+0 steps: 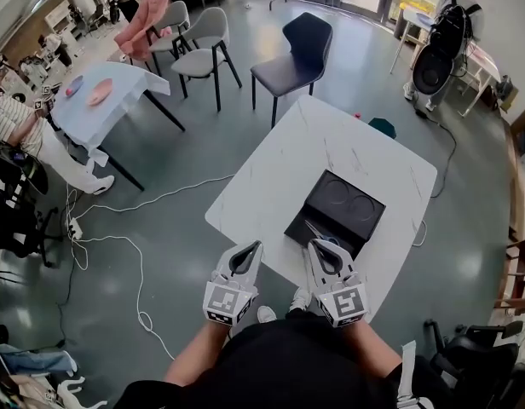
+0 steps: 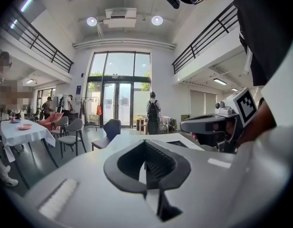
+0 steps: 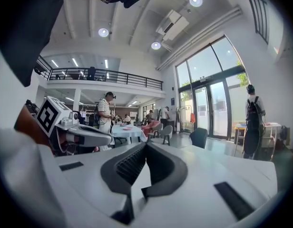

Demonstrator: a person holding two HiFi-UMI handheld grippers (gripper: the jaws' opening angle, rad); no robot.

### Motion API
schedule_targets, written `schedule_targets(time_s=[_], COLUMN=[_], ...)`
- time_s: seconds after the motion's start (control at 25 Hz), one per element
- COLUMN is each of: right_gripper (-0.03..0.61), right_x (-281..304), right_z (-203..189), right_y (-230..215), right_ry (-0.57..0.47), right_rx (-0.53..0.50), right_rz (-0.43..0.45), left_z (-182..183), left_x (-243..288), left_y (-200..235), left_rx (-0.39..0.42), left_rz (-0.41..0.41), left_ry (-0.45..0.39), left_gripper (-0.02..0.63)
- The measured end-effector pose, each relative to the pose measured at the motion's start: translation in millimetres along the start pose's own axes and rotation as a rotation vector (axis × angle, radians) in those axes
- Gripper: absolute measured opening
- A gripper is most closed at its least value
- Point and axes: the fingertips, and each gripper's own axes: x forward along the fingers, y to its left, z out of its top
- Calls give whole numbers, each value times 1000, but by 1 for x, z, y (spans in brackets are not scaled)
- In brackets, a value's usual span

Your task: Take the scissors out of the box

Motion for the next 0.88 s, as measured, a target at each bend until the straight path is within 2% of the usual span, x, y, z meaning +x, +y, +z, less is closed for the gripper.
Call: schedule_targets(time_s=[0.52, 0.72, 0.88], right_gripper=[8, 8, 8], right_x=[-20, -18, -14], right_z=[-17, -19, -20], right_y=[-33, -44, -55], right_ry=[26, 35, 50], right_rx=[12, 17, 23], right_rz=[-5, -31, -76], left_z=[10, 2, 2], left_x=[37, 44, 59], left_y=[-31, -40, -37], left_rx=[34, 15, 31], left_rz=[-29, -73, -117], left_ry=[8, 36, 39], left_gripper=[9, 9, 9])
